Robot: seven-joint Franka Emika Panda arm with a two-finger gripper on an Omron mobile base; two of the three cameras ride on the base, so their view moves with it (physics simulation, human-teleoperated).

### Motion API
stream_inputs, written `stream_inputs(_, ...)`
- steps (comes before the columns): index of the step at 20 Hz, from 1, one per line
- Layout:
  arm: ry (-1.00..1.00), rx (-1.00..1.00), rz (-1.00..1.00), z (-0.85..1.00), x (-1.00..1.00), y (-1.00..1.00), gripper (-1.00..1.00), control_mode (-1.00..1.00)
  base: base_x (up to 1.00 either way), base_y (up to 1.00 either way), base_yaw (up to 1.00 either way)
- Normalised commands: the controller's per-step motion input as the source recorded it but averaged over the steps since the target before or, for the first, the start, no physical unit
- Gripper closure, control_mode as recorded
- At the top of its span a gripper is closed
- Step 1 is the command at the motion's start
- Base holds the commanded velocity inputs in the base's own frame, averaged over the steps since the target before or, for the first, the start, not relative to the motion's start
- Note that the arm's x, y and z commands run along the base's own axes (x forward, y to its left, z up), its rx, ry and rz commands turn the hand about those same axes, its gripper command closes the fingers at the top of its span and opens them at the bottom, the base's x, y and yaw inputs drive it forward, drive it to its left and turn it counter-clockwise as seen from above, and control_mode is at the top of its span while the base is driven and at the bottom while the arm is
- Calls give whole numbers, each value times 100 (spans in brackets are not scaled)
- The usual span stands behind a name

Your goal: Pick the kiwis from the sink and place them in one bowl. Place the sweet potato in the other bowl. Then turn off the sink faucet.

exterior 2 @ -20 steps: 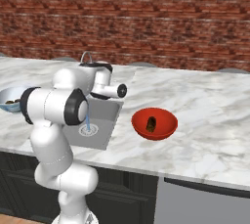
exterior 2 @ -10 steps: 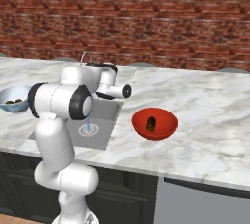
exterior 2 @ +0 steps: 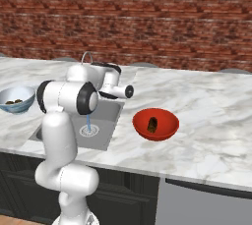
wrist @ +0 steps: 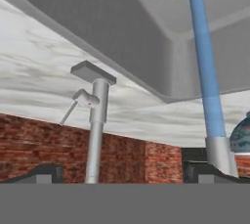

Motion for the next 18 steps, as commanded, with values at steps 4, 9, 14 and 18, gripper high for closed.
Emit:
stream_inputs(4, 0, 3, 0, -8, 31, 0, -100, -100, 0, 0, 0)
stream_inputs(9, 0, 3, 0, -9, 29, 0, -100, -100, 0, 0, 0)
stream_inputs(14, 1, 3, 0, -13, 22, 3, -100, -100, 0, 0, 0)
stream_inputs(18, 0, 2, 0, -8, 19, 13, -100, -100, 0, 0, 0)
